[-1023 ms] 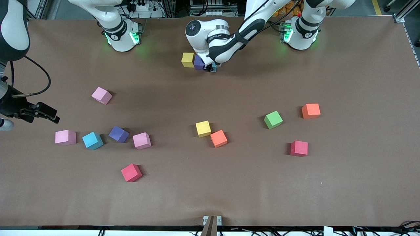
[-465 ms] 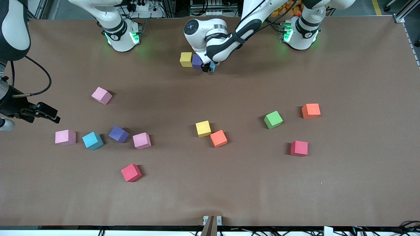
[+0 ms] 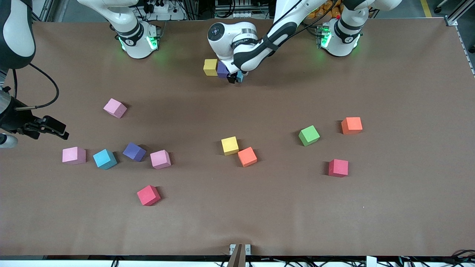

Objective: Form number 2 with 11 blocks
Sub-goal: 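Move the left gripper to the green cube while the right gripper reaches blue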

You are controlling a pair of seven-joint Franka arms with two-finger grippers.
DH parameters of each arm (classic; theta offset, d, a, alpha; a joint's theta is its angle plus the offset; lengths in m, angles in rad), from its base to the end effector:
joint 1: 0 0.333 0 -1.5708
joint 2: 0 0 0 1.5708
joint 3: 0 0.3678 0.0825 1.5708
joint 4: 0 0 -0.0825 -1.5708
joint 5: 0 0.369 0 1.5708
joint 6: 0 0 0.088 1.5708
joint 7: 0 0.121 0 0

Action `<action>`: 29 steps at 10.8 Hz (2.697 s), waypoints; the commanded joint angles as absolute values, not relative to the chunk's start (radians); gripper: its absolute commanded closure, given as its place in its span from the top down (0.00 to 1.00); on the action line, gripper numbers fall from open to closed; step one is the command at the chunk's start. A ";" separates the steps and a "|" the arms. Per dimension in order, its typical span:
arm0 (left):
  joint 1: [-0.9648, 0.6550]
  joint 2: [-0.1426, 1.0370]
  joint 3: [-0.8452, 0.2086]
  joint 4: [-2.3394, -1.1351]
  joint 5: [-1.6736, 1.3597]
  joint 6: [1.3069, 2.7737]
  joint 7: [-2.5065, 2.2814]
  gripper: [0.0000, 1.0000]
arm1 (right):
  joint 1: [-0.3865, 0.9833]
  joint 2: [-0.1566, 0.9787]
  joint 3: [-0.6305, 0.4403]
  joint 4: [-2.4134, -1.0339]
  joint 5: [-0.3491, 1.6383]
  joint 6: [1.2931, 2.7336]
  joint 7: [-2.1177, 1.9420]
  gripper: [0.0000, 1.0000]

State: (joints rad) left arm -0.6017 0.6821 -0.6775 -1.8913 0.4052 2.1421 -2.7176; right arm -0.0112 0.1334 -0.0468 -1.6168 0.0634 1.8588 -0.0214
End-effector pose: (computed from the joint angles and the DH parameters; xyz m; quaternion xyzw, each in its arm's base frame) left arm 0.2247 -0.5716 0.2272 -0.8098 -0.5717 0.0007 0.1318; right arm 0.6085 -0.0277 0.5914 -0.9978 0.0252 -0.0554 0.0256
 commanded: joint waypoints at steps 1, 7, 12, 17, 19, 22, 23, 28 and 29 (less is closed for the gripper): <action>-0.577 0.667 -0.680 -1.875 0.396 2.112 -2.781 1.00 | -0.008 0.132 -0.048 -1.623 0.078 1.868 -0.031 1.00; -0.555 0.632 -0.687 -1.861 0.368 2.000 -2.761 1.00 | 0.000 0.143 -0.048 -1.623 0.078 1.888 -0.031 1.00; -0.482 0.562 -0.689 -1.842 0.310 1.916 -2.613 1.00 | 0.008 0.182 -0.037 -1.623 0.080 1.937 -0.029 1.00; -0.263 0.517 -0.687 -1.777 0.310 1.861 -2.393 1.00 | 0.006 0.267 0.006 -1.623 0.071 2.029 -0.076 1.00; -0.172 0.517 -0.687 -1.750 0.311 1.856 -2.321 1.00 | 0.006 0.311 0.021 -1.623 0.071 2.072 -0.144 1.00; -0.068 0.521 -0.684 -1.724 0.328 1.858 -2.216 1.00 | 0.026 0.366 0.038 -1.632 0.069 2.109 -0.149 1.00; -0.036 0.523 -0.684 -1.715 0.327 1.858 -2.165 1.00 | 0.034 0.371 0.046 -1.667 0.069 2.156 -0.149 1.00; 0.139 0.534 -0.684 -1.713 0.324 1.900 -2.060 1.00 | 0.090 0.434 0.071 -1.784 0.069 2.276 -0.149 1.00; 0.175 0.534 -0.683 -1.715 0.315 1.942 -2.062 1.00 | 0.107 0.463 0.071 -1.784 0.069 2.287 -0.149 1.00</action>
State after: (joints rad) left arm 0.1222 0.5311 -0.6736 -1.7185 0.3355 1.9041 -2.0791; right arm 0.0887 0.4271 0.0688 -1.7845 0.0637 2.2664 -0.1354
